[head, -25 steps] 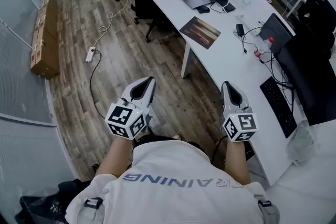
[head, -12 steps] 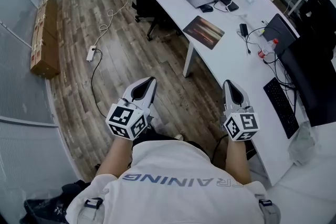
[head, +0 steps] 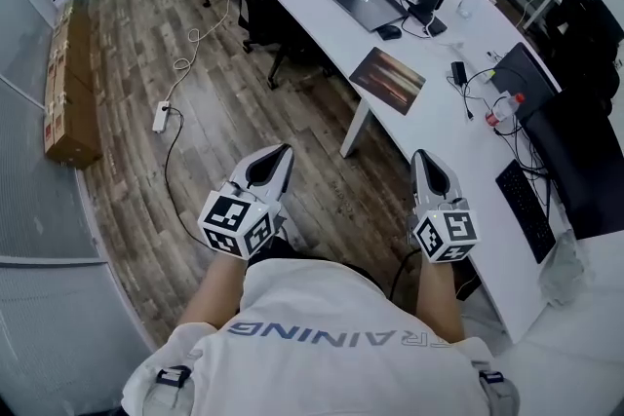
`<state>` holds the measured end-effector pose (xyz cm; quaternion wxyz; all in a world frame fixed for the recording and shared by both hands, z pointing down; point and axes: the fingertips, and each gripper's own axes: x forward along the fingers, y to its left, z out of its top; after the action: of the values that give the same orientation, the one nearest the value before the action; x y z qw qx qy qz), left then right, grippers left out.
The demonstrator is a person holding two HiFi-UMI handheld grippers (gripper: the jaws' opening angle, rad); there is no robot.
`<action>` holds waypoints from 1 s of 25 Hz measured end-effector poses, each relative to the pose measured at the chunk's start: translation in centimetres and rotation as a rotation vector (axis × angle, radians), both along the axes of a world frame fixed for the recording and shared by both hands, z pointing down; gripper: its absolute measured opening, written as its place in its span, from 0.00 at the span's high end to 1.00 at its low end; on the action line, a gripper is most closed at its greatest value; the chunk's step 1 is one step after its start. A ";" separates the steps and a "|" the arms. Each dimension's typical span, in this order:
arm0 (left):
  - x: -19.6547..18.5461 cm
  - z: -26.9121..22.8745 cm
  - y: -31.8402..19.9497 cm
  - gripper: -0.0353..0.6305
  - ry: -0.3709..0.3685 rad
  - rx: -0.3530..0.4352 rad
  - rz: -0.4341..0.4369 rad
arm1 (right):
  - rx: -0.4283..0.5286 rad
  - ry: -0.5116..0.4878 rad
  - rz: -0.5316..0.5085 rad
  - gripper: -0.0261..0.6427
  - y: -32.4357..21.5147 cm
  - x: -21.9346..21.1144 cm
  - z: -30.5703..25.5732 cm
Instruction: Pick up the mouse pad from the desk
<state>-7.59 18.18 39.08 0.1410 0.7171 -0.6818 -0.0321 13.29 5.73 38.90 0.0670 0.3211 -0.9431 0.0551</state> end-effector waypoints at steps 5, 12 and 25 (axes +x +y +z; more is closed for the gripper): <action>-5.8 -0.4 -1.8 0.95 0.013 0.005 0.065 | 0.006 0.015 0.063 0.94 -0.3 -5.2 -1.0; -9.6 0.2 -4.1 0.95 0.046 0.011 0.151 | -0.028 0.055 0.140 0.94 -0.3 -8.1 0.2; -9.4 0.9 -12.5 0.95 0.028 -0.030 0.196 | -0.061 0.015 0.210 0.94 -8.2 -7.2 1.6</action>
<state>-17.00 5.66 40.02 0.1636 0.7777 -0.6066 -0.0180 6.09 -2.45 40.51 0.0775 0.4163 -0.9016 0.0881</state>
